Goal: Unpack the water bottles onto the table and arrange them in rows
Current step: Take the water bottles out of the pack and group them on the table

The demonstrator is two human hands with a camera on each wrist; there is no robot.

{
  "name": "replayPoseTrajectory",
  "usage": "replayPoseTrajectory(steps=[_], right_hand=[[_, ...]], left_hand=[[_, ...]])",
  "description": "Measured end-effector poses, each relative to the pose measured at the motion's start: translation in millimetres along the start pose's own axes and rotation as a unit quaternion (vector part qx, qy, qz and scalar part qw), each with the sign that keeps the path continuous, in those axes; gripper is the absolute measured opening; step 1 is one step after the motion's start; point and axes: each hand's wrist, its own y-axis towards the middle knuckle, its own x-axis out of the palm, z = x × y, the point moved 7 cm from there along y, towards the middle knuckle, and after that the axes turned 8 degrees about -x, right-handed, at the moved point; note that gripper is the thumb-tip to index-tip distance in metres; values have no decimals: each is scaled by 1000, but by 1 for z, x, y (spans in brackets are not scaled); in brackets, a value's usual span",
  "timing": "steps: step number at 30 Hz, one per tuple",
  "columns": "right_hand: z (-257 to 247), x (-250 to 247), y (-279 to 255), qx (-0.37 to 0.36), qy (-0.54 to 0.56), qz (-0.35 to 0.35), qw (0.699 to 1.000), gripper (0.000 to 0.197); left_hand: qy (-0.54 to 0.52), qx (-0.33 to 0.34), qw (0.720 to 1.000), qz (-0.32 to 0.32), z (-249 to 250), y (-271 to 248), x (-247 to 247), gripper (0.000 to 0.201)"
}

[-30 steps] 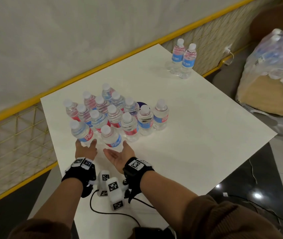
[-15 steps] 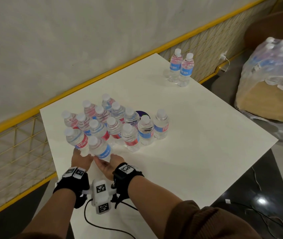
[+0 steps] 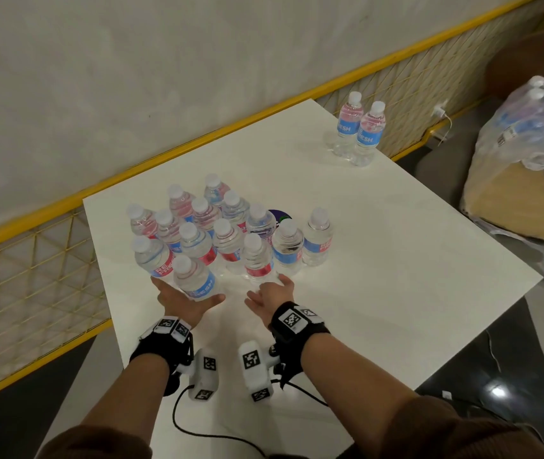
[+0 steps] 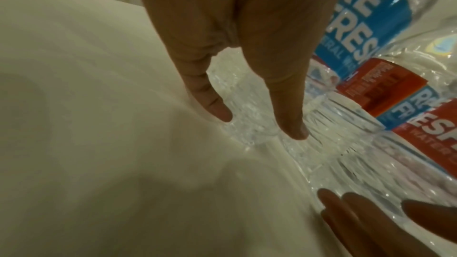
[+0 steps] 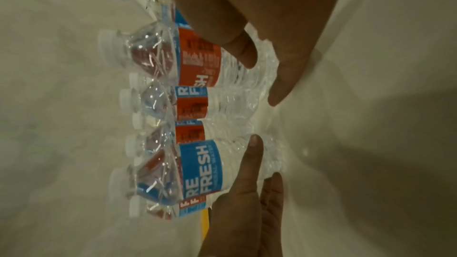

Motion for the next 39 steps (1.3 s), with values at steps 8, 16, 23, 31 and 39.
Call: replayPoseTrajectory(steps=[8, 16, 23, 31, 39], right_hand=[[-2, 9, -7, -24, -31, -48, 998, 64], [-45, -45, -24, 18, -82, -92, 992, 36], [-140, -177, -31, -80, -114, 1, 990, 22], [-234, -315, -28, -142, -79, 122, 979, 21], [-320, -414, -24, -176, -24, 166, 970, 19]], left_hand=[[-47, -49, 997, 39, -4, -9, -2, 129], [-75, -192, 978, -40, -14, -68, 57, 70], [-22, -8, 956, -294, 91, -163, 169, 18], [123, 370, 868, -307, 287, -257, 266, 10], [228, 478, 810, -251, 409, -316, 382, 24]])
